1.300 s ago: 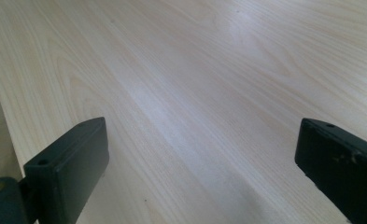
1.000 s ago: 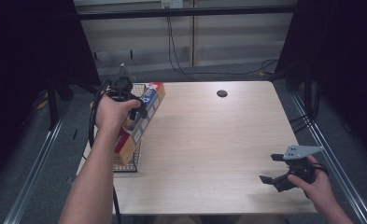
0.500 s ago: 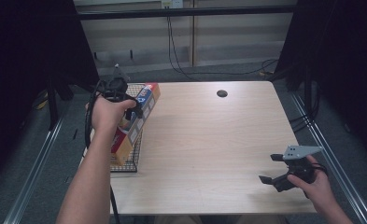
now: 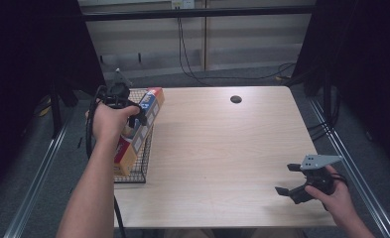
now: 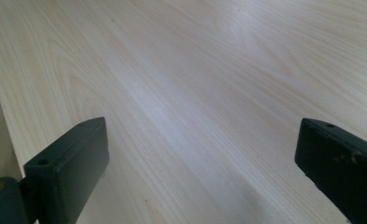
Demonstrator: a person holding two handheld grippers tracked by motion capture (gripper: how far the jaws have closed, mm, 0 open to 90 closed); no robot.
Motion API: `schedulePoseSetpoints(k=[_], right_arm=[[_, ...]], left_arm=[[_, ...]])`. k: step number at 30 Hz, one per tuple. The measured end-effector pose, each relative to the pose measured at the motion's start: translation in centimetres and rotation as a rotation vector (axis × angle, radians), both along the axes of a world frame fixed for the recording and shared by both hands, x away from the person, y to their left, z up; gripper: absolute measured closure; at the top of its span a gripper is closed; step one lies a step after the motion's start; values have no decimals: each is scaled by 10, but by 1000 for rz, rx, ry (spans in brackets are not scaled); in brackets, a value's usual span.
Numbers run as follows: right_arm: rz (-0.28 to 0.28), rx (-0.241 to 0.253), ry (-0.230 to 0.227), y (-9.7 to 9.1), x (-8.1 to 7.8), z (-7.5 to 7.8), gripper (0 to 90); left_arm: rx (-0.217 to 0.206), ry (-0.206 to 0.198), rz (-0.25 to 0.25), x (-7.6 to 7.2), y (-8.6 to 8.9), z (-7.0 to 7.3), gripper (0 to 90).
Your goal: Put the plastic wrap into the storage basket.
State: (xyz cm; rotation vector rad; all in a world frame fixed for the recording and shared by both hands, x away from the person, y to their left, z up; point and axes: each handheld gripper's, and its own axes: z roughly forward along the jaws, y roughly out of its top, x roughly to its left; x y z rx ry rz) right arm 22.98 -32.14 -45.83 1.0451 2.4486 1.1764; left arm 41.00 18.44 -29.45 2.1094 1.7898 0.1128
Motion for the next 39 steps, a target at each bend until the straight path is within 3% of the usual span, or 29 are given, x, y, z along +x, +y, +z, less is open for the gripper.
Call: schedulePoseSetpoints(k=[23,24,33,39], right_arm=[[1,-7,-2,1,0,-1,28],[2,-7,-2,1,0,-1,27],[3,-7,2,2,0,-1,28],[7,-5,3,2,0,-1,28]], left_arm=[[16,-1,38,-1,19,-4,435],[8,-1,58,-2,19,-5,435],[19,2,56,-2,26,-9,434],[17,2,88,-3,32,-14,435]])
